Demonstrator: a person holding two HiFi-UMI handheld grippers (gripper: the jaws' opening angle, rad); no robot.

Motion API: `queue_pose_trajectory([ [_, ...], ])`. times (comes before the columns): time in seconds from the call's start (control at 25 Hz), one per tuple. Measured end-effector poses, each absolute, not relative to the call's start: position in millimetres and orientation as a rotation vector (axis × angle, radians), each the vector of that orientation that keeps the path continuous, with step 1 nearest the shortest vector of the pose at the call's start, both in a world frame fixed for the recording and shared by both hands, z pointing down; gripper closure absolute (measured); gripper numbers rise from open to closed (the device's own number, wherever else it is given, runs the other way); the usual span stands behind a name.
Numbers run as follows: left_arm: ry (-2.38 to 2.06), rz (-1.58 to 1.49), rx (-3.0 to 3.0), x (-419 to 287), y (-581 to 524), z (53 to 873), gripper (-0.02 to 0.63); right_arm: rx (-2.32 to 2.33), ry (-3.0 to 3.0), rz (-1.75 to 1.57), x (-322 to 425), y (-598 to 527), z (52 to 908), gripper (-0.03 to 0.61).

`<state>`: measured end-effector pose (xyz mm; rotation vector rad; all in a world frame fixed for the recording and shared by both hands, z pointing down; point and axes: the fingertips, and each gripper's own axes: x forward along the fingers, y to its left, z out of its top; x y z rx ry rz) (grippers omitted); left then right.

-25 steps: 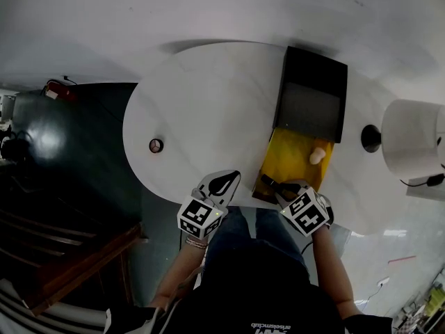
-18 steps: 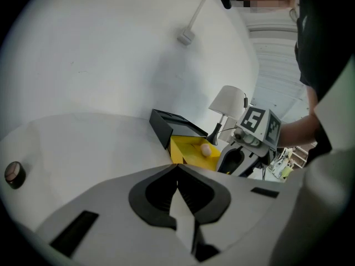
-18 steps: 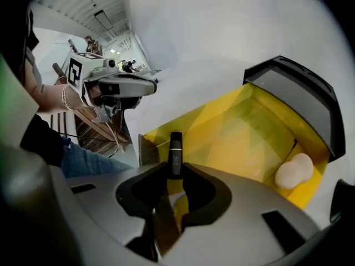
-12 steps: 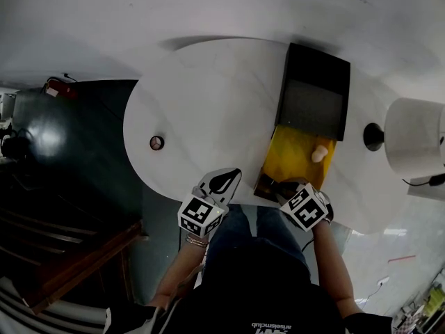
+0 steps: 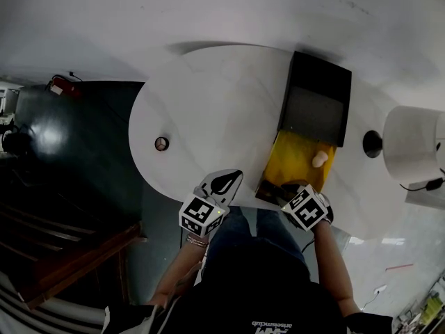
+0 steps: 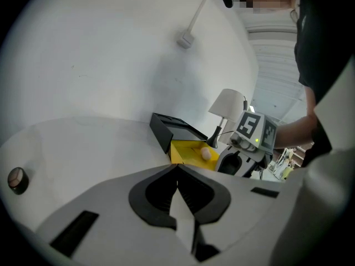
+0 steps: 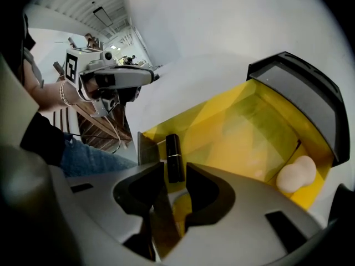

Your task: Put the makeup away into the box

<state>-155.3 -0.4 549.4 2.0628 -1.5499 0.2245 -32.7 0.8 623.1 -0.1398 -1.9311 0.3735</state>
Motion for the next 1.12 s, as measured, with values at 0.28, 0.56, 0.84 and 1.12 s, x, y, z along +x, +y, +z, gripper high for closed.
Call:
queue_pose_trajectory([
  [0.28,-1.571,0.219,2.078,-159,-4,538,0.595,-0.096,-1.969,0.356,-40,-13,608,0.436],
  [0.56,-1.596,0.209,2.092,-167,-2,525,0.597,-0.008,-2.096,0.290,-68,-32,581,0.488],
  [0.84,-1.663,0.192,2.080,-190,7,516,0.595,-0.019,-2.211,0.191,-103,-29,554,0.524],
  [1.12,-1.713,0.191,2.049,-217,29,516,0.595,-0.101,-2.256,0.139,-139,-3,541,0.543],
])
